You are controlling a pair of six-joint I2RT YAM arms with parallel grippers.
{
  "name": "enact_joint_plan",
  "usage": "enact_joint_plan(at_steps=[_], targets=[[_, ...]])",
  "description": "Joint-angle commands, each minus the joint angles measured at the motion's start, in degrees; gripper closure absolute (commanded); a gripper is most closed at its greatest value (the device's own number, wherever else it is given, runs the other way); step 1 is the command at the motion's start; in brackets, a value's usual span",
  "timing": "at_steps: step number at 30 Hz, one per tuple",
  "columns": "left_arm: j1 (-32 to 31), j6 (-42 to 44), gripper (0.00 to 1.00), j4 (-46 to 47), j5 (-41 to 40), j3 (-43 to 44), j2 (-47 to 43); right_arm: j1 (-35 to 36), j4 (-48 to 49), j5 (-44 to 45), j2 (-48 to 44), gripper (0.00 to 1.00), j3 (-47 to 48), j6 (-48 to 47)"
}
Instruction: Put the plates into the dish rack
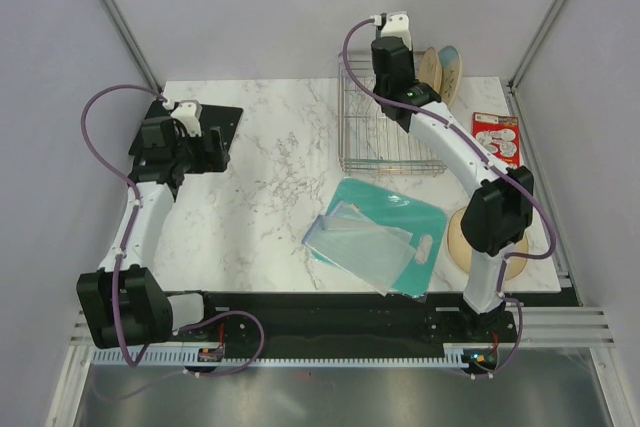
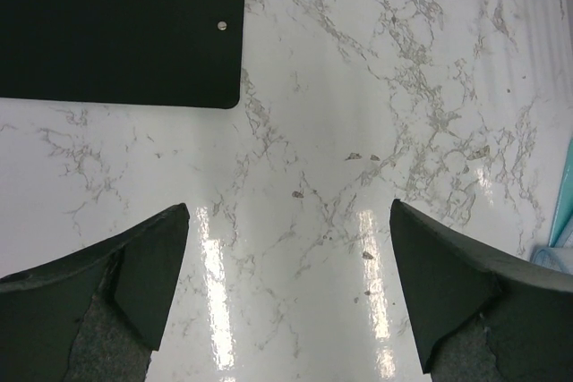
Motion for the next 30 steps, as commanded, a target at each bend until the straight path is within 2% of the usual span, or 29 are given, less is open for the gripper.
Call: enact_joint_plan(at_steps=[1, 19, 30], targets=[[-0.4, -2.0, 0.00, 2.7, 0.2, -0.9, -1.5, -2.4, 10.4, 8.3, -0.1, 1.00, 4.1, -2.9], [-0.5, -3.5, 0.00, 2.9, 1.6, -2.0, -1.4, -6.6, 11.5, 12.1, 5.3, 1.00, 4.9, -6.4], [-0.5, -3.6, 0.00, 2.9, 2.2, -2.0, -0.8, -8.4, 11.7, 11.5, 10.2, 1.00, 5.8, -6.0]])
